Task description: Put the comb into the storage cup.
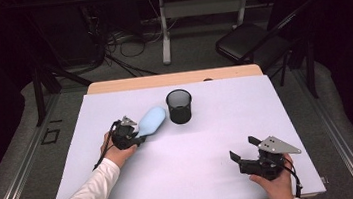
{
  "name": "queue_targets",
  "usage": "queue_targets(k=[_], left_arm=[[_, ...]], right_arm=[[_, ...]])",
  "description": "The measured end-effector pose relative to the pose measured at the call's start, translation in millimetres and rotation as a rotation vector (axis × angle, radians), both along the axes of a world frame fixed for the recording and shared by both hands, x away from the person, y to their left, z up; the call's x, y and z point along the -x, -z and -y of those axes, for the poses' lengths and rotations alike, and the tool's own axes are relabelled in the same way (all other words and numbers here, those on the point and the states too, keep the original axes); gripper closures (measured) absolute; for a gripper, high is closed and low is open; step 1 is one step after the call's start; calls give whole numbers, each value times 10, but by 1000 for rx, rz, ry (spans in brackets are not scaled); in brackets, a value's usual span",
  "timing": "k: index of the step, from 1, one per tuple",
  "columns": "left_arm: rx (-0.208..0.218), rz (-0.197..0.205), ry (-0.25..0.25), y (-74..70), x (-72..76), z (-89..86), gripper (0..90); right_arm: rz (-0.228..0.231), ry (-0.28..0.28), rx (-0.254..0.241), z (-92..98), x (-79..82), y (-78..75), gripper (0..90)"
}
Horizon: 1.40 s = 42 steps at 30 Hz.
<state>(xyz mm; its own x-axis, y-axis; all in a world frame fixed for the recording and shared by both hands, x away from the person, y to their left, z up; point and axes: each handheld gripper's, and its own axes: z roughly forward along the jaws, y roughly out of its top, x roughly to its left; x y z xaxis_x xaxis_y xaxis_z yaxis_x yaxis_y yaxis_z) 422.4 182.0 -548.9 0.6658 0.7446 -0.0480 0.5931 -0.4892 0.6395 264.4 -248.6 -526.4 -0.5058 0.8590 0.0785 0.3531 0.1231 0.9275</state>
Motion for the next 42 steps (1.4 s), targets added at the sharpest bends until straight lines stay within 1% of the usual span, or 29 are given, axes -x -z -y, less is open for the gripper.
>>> queue_targets(k=[4, 12, 16, 20, 23, 25, 28, 31, 33, 34, 35, 37, 38, 39, 42], left_arm=[[27, 7, -12, -45, 8, -33, 692], [43, 30, -35, -105, 15, -102, 692], [47, 37, -37, -131, 17, -131, 692], [60, 41, -42, -160, 28, -152, 692], [68, 55, -45, -190, 42, -170, 692], [81, 68, -50, -212, 53, -180, 691], [86, 80, -52, -267, 63, -201, 692], [109, 101, -54, -330, 73, -227, 692], [105, 113, -50, -385, 79, -239, 692], [111, 120, -55, -411, 84, -242, 692], [111, 120, -55, -411, 84, -242, 692], [121, 140, -55, -487, 86, -258, 692], [121, 140, -55, -487, 86, -258, 691], [130, 146, -59, -531, 91, -264, 692], [137, 157, -58, -572, 93, -271, 691]], right_arm=[[3, 0, -2, -1, 2, -1, 140], [-1, 0, -1, -2, 3, 0, 140], [-1, -1, -1, -1, 1, 3, 140], [-4, -2, 4, -1, 1, 4, 140], [-1, -3, 5, -6, 3, 4, 140], [0, -5, 6, -10, 2, 6, 140], [-3, -7, 9, -17, 1, 9, 140], [-3, -7, 16, -21, 1, 8, 140], [0, -6, 15, -28, -4, 15, 140], [-6, -7, 18, -28, -2, 15, 140], [-6, -7, 18, -28, -2, 15, 140], [-6, -10, 22, -33, -4, 17, 140], [-6, -10, 22, -33, -4, 17, 140], [-6, -12, 22, -34, -6, 16, 140], [-7, -12, 19, -37, -4, 15, 140]])
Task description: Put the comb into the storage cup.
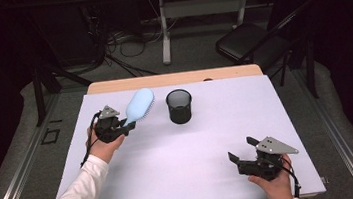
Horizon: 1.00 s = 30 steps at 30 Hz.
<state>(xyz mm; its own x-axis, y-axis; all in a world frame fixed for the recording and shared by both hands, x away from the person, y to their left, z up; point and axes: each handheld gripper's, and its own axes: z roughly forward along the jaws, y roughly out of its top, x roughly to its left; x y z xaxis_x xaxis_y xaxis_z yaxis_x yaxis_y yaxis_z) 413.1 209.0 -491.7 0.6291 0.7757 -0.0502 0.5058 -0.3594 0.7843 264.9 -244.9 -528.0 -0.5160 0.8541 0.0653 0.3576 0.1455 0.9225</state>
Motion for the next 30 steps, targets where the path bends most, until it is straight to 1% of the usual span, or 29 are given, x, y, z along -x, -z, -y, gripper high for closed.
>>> queue_targets(k=[1, 2, 6, 8, 9, 14, 18, 22, 23, 24, 25, 26, 27, 30], left_arm=[[11, 2, -4, -36, 2, -4, 691], [11, 2, -4, -36, 2, -4, 692], [18, 19, -7, -116, 4, -10, 691], [14, 23, -5, -133, 4, -13, 691], [16, 29, -5, -161, 3, -14, 691], [32, 41, -8, -203, 4, -6, 692], [49, 55, -1, -237, -3, 22, 691], [64, 62, 1, -249, -26, 37, 691], [68, 63, 1, -249, -35, 40, 692], [70, 63, 0, -248, -45, 42, 692], [75, 64, -1, -244, -56, 47, 692], [78, 64, -1, -240, -66, 51, 691], [82, 64, -3, -234, -72, 58, 691], [84, 66, 2, -218, -90, 83, 692]], right_arm=[[2, -2, 0, -1, -1, -1, 138], [2, -2, 0, -1, -1, -1, 138], [4, 6, -10, -15, 0, -13, 119], [4, 3, -7, -15, 0, -16, 112], [7, 7, 3, -18, -1, -17, 95], [0, 15, 5, -39, 0, -22, 63], [-10, 6, -7, -56, -6, -29, 37], [-26, 6, 1, -76, -16, -35, 8], [-29, 9, 13, -87, -24, -35, 0], [-34, 19, 37, -106, -32, -32, 0], [-36, 30, 72, -127, -38, -22, 0], [-44, 30, 95, -147, -44, -13, 0], [-52, 22, 102, -160, -47, -6, 0], [-64, 2, 96, -200, -45, -12, 0]])
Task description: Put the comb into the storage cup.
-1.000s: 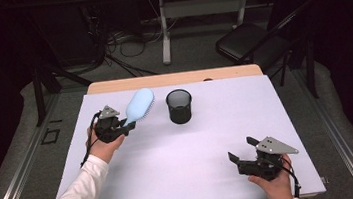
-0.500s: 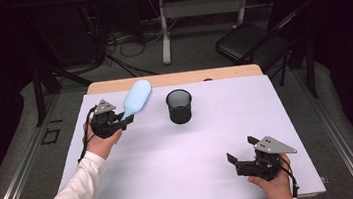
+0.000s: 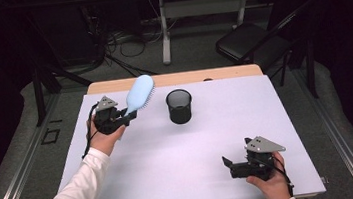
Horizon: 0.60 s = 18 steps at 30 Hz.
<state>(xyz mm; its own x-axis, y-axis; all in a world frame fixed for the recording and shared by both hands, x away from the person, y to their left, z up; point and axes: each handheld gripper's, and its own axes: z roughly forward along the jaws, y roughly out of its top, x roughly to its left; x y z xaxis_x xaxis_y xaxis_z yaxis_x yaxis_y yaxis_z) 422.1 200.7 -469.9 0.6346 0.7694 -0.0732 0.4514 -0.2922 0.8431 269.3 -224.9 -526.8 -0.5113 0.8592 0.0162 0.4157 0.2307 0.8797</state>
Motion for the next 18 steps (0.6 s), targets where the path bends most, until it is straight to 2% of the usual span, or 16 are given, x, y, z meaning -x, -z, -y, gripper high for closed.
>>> queue_targets(k=[13, 18], left_arm=[[23, 28, -4, -58, 0, 19, 692], [36, 46, -9, -105, 10, 12, 691]], right_arm=[[-29, -62, 0, -123, -18, 0, 0], [-38, -67, 1, -132, -20, 6, 0]])
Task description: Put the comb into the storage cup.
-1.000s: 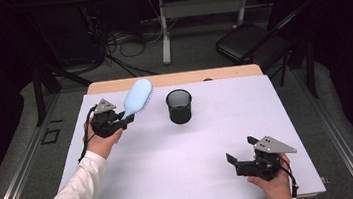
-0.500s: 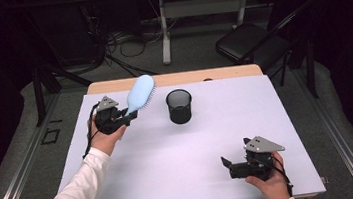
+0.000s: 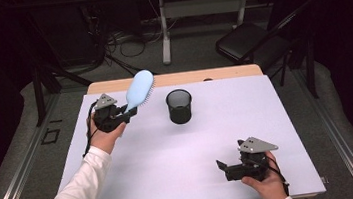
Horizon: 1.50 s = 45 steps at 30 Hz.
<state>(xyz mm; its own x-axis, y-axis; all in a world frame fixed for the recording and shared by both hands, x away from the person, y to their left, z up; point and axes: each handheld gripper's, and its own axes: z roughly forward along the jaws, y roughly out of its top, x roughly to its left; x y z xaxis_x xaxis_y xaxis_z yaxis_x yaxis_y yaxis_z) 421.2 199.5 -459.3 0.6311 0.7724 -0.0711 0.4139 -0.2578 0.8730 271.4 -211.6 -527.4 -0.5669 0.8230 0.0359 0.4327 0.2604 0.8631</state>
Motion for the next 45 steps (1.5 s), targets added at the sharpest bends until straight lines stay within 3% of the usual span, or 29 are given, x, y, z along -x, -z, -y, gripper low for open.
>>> queue_targets(k=[15, 31, 45], left_arm=[[72, 70, -21, -88, 7, 21, 692], [81, 92, -17, -53, -65, 191, 692], [75, 102, 17, -78, -158, 482, 691]], right_arm=[[-16, -8, -41, 14, -9, -8, 0], [-45, 13, -67, 82, -50, 1, 0], [-55, 24, -61, 123, -72, 4, 0]])
